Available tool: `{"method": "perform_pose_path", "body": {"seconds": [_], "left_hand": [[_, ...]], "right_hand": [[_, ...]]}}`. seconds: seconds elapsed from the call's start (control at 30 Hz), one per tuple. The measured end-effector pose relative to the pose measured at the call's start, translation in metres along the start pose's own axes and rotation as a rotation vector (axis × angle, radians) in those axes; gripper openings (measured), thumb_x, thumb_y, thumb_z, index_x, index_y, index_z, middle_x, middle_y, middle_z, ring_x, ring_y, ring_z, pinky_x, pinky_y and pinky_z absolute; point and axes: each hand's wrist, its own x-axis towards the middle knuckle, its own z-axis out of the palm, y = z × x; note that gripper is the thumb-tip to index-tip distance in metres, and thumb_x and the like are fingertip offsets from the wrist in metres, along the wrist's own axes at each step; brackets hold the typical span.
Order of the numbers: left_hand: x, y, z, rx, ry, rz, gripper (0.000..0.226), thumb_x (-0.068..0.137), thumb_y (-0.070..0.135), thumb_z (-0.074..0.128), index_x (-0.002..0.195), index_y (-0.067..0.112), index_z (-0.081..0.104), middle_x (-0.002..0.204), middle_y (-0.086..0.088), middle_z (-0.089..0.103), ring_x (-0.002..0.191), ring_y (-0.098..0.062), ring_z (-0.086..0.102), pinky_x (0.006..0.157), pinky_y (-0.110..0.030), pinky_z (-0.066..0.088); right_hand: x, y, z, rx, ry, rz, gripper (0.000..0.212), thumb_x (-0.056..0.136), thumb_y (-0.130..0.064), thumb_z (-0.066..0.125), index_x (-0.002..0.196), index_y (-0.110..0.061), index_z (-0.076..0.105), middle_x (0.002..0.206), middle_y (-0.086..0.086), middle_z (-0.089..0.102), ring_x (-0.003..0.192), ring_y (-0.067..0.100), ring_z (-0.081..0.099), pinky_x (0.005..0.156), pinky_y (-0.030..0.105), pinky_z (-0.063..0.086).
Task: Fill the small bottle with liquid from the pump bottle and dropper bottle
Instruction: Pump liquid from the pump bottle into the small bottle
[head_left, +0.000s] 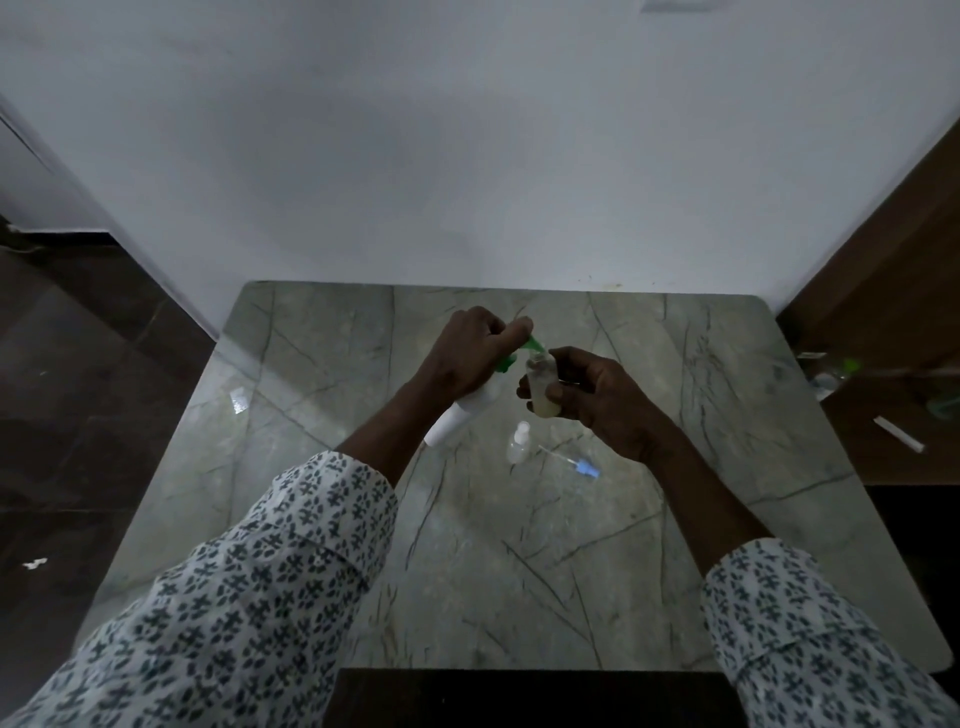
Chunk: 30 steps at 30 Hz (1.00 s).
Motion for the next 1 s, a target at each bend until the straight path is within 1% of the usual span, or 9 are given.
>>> {"method": "perform_pose_path", "body": {"seconds": [0.07,0.17,0.23,0.37,0.43,0.53,0.63,0.83,1.0], "left_hand": [[0.001,-0.001,-0.001,0.01,0.004,0.009,0.066,0.075,0.066,0.039,0.058,0.008,0.067,0.052,0.001,0.06,0.043,-0.018,0.052,0.05,-0.026,0.042],[0.004,-0.002,-0.001,0.026,0.008,0.014,0.078,0.075,0.071,0.036,0.068,0.002,0.072,0.06,-0.007,0.067,0.053,-0.031,0.063,0.055,-0.027,0.047],[0.004,-0.001,-0.002,0.031,0.009,0.003,0.08,0.074,0.074,0.034,0.068,0.004,0.072,0.06,-0.005,0.067,0.055,-0.031,0.065,0.056,-0.026,0.048],[0.005,0.001,-0.004,0.046,-0.01,-0.003,0.057,0.074,0.07,0.036,0.058,0.023,0.064,0.055,0.004,0.063,0.049,-0.022,0.061,0.053,-0.022,0.045],[0.006,0.001,-0.004,0.039,-0.015,0.011,0.06,0.075,0.067,0.037,0.057,0.016,0.065,0.053,0.0,0.06,0.046,-0.02,0.055,0.051,-0.022,0.042],[0.007,-0.001,-0.003,0.058,-0.02,0.046,0.073,0.076,0.064,0.038,0.061,-0.003,0.066,0.058,-0.023,0.062,0.045,-0.027,0.049,0.049,-0.03,0.04],[0.008,-0.001,-0.005,0.1,-0.041,0.066,0.077,0.077,0.065,0.039,0.063,-0.004,0.067,0.061,-0.024,0.065,0.05,-0.039,0.058,0.05,-0.04,0.047],[0.011,-0.005,-0.01,0.172,-0.085,0.076,0.084,0.075,0.073,0.038,0.062,-0.004,0.068,0.056,-0.022,0.064,0.039,-0.023,0.044,0.047,-0.029,0.038],[0.012,-0.005,-0.013,0.201,-0.138,0.069,0.081,0.073,0.067,0.038,0.063,-0.007,0.067,0.058,-0.026,0.064,0.04,-0.019,0.038,0.044,-0.023,0.03]], "right_hand": [[0.001,0.0,0.001,0.008,0.002,-0.003,0.035,0.09,0.0,0.056,0.125,-0.003,0.054,0.12,0.022,0.065,0.111,0.035,0.064,0.096,0.052,0.051],[0.002,-0.001,0.002,0.025,0.005,-0.009,0.036,0.09,-0.002,0.056,0.127,-0.002,0.053,0.12,0.021,0.065,0.112,0.036,0.063,0.097,0.054,0.049],[0.003,-0.002,0.001,0.037,0.008,-0.01,0.037,0.089,-0.004,0.058,0.126,-0.003,0.054,0.119,0.021,0.065,0.112,0.036,0.063,0.098,0.054,0.049],[0.002,-0.003,0.001,-0.009,0.004,-0.015,0.034,0.092,0.001,0.055,0.126,-0.004,0.054,0.118,0.02,0.066,0.111,0.033,0.065,0.096,0.051,0.051],[0.002,-0.002,0.001,-0.027,-0.001,-0.014,0.034,0.093,0.002,0.054,0.126,-0.004,0.054,0.118,0.019,0.067,0.111,0.033,0.065,0.096,0.051,0.051],[0.002,0.001,0.001,-0.041,0.001,-0.005,0.035,0.092,0.003,0.055,0.127,-0.003,0.054,0.118,0.018,0.067,0.111,0.032,0.065,0.097,0.051,0.051],[0.001,0.002,0.0,-0.058,0.0,-0.003,0.035,0.092,0.001,0.056,0.126,-0.005,0.055,0.117,0.017,0.068,0.111,0.031,0.065,0.097,0.051,0.051],[0.0,-0.004,-0.007,-0.125,-0.013,-0.007,0.034,0.091,-0.003,0.059,0.125,-0.004,0.056,0.114,0.016,0.069,0.11,0.028,0.066,0.096,0.046,0.052],[0.002,-0.007,-0.012,-0.179,-0.043,0.031,0.033,0.092,-0.001,0.059,0.124,-0.005,0.058,0.113,0.015,0.07,0.108,0.028,0.066,0.096,0.048,0.052]]}}
